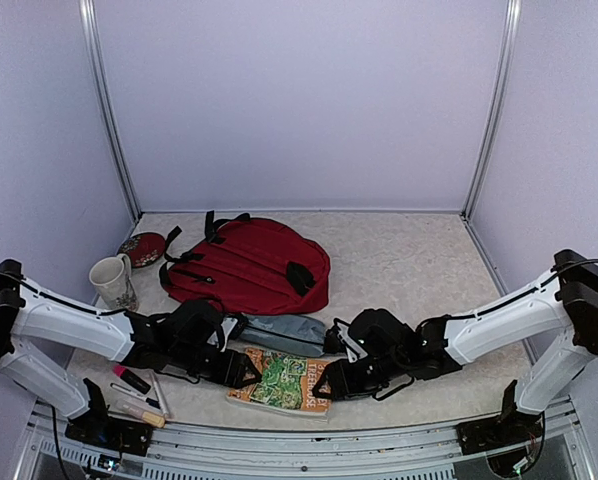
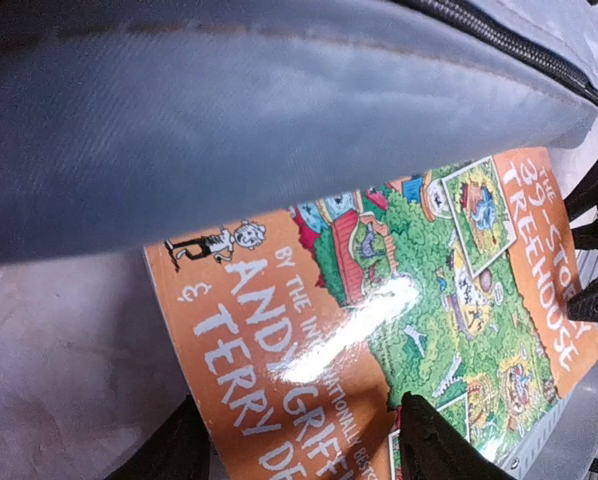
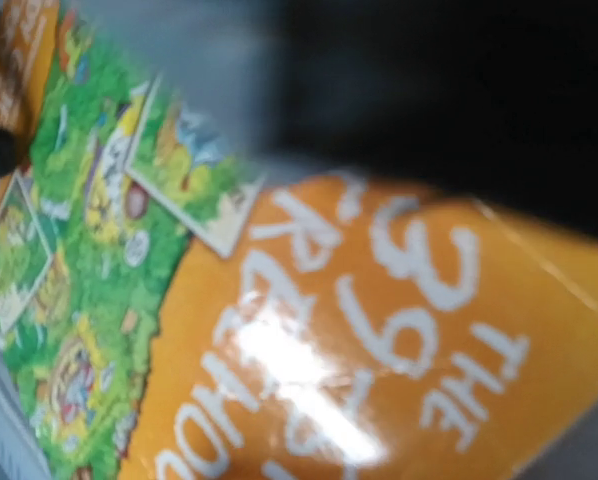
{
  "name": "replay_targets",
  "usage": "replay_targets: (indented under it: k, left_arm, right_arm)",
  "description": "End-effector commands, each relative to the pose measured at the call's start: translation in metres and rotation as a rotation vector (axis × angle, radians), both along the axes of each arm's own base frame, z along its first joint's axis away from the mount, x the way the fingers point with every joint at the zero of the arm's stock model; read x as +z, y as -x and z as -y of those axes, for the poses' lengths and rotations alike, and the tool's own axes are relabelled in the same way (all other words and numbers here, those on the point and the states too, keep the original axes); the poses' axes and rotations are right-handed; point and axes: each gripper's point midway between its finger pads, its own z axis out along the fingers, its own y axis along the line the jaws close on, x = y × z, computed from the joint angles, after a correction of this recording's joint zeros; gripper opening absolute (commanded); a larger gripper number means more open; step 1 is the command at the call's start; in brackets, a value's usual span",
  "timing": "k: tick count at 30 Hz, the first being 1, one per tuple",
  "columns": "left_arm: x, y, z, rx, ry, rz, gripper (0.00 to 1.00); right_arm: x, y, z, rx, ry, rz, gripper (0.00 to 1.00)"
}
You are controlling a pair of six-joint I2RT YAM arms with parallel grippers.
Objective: Pack the student bag
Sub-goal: Pick up the book from the corner of the board.
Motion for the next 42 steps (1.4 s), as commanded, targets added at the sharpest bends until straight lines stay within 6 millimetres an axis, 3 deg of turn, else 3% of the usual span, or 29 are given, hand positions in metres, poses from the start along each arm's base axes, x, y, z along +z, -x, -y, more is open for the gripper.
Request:
replay_targets:
  k: [1, 4, 8, 16, 22, 26, 29, 34, 37, 42]
  left_arm:
    - [0.019, 0.037, 0.030, -0.181, 0.136, -0.036, 0.63]
    - [0.020, 0.040, 0.030, -0.192, 0.145, -0.026, 0.63]
    - [0.028, 0.048, 0.032, -0.214, 0.178, -0.005, 0.62]
    - [0.036, 0.054, 0.030, -0.238, 0.183, 0.050, 0.63]
    - [0.041, 0.062, 0.038, -0.284, 0.196, 0.072, 0.63]
    - [0.055, 0.064, 0.036, -0.298, 0.223, 0.103, 0.63]
    - [0.079, 0.061, 0.031, -0.300, 0.245, 0.178, 0.66]
    - [0.148, 0.065, 0.026, -0.316, 0.357, 0.352, 0.76]
    - [0.176, 0.065, 0.021, -0.327, 0.411, 0.445, 0.83]
    - [0.206, 0.067, 0.024, -0.353, 0.478, 0.509, 0.95]
  right_arm:
    - [0.120, 0.007, -0.077, 0.184, -0.400, 0.198, 0.61]
    - [0.135, 0.001, -0.074, 0.145, -0.418, 0.230, 0.58]
    - [0.136, -0.010, -0.060, 0.059, -0.390, 0.259, 0.51]
    - [0.104, -0.023, -0.044, -0.060, -0.275, 0.171, 0.46]
    - [0.093, -0.027, -0.046, -0.057, -0.237, 0.151, 0.12]
    - [0.090, -0.022, -0.037, -0.036, -0.209, 0.152, 0.00]
    - [0.088, -0.012, -0.027, 0.034, -0.191, 0.168, 0.00]
    - [0.086, 0.005, -0.011, 0.219, -0.119, 0.260, 0.00]
    - [0.099, 0.016, -0.009, 0.339, -0.141, 0.325, 0.00]
    - [0.124, 0.021, -0.008, 0.450, -0.166, 0.457, 0.00]
